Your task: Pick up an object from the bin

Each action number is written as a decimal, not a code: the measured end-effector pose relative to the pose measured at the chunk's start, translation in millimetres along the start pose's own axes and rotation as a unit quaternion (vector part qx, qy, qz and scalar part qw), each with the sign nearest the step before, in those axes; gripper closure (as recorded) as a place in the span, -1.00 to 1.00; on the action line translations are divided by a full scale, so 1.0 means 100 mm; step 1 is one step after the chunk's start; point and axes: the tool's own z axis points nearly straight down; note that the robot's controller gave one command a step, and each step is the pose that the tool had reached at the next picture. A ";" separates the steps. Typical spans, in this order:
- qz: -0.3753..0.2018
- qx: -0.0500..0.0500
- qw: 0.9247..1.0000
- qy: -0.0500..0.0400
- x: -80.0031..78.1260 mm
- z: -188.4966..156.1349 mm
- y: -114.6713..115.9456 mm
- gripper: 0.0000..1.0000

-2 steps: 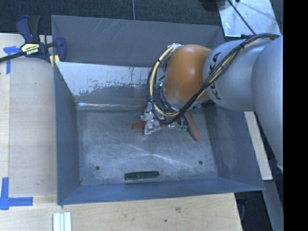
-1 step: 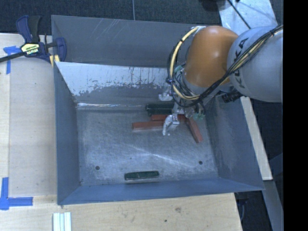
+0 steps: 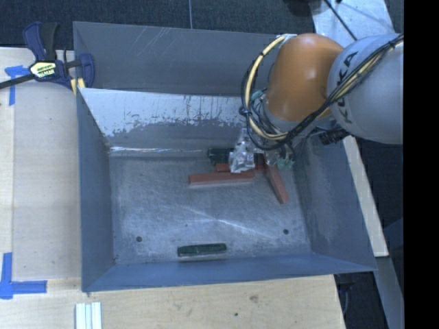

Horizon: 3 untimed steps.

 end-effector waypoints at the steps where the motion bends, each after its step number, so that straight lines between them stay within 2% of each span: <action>1: 0.000 0.000 1.000 0.000 0.00 0.00 0.00 -1.00; 2: 0.000 0.000 1.000 0.000 0.00 0.00 0.00 -1.00; 3: 0.037 -0.001 0.999 -0.013 -0.04 0.63 0.21 1.00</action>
Offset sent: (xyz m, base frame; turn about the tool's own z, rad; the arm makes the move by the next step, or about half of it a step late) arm 0.0000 0.0000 0.0000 0.0000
